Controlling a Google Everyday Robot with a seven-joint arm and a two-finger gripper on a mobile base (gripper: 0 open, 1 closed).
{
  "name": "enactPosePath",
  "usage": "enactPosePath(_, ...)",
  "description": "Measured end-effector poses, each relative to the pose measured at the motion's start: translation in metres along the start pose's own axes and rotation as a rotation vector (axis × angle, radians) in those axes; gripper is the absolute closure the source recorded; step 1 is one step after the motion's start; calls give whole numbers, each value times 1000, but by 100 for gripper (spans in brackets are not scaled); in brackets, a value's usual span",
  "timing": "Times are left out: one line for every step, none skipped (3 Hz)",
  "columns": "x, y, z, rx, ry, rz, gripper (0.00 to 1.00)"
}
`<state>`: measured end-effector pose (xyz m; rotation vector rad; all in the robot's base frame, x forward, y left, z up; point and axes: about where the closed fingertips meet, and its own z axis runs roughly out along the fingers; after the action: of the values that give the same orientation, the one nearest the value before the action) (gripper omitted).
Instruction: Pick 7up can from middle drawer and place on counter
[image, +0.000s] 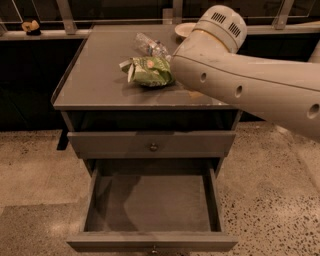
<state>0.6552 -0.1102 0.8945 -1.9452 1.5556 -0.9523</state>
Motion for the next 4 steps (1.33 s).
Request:
enactPosePath(17, -11, 8, 27, -22, -1, 100)
enactPosePath(50, -35, 34, 80, -71, 34, 100)
enactPosePath(38, -43, 36, 87, -119, 23, 100)
enactPosePath(38, -43, 36, 87, -119, 23, 100)
